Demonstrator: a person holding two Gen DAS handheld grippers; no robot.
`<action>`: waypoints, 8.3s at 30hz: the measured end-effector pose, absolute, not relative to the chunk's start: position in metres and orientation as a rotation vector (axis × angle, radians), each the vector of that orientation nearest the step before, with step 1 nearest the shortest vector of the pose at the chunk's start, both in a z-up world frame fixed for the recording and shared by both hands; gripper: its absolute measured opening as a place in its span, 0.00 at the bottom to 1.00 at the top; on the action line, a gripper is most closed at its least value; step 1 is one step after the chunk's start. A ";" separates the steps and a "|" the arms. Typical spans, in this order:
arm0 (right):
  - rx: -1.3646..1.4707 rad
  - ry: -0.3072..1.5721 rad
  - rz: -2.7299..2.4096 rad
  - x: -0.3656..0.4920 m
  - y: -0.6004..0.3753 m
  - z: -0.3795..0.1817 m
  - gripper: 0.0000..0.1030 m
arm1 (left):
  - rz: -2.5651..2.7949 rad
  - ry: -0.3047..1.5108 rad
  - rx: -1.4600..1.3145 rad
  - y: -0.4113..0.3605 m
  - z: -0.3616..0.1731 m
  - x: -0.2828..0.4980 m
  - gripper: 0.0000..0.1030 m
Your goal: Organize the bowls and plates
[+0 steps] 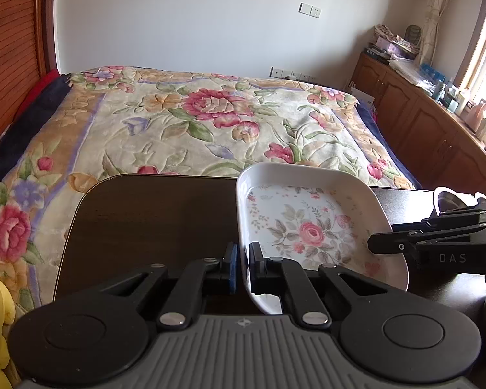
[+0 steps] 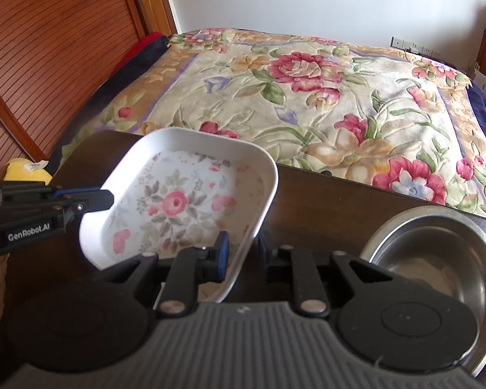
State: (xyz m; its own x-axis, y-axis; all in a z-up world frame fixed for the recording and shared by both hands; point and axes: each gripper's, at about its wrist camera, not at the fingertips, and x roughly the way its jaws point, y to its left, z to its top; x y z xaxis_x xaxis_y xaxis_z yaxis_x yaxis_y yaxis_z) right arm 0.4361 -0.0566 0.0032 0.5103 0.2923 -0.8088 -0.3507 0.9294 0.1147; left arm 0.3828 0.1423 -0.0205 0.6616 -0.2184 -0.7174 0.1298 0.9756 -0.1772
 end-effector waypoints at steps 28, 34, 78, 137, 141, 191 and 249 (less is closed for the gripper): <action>-0.001 0.853 0.500 0.385 -0.078 0.043 0.13 | -0.205 0.723 -0.117 0.141 0.026 0.316 0.06; 0.001 0.810 0.509 0.362 -0.089 0.060 0.13 | -0.208 0.677 -0.099 0.132 0.046 0.287 0.07; -0.004 0.753 0.572 0.211 -0.122 0.034 0.13 | -0.215 0.641 -0.135 0.106 0.011 0.104 0.07; -0.055 0.600 0.553 0.188 -0.145 0.049 0.16 | -0.205 0.576 -0.121 0.085 0.016 0.084 0.07; -0.020 0.569 0.529 0.187 -0.162 0.054 0.16 | -0.234 0.561 -0.103 0.069 0.021 0.086 0.11; -0.079 0.445 0.354 0.263 -0.318 0.047 0.40 | -0.334 0.463 -0.036 -0.074 0.044 0.155 0.62; 0.241 0.544 0.235 0.243 -0.330 0.015 0.16 | -0.407 0.680 -0.008 -0.091 -0.005 0.212 0.19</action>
State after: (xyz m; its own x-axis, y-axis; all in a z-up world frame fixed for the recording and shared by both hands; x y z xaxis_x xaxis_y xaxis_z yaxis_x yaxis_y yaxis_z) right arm 0.2435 -0.3302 0.0153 0.8302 0.2824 -0.4806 -0.1559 0.9454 0.2862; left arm 0.2124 -0.0913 -0.0052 0.7022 -0.3678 -0.6096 0.3629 0.9216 -0.1380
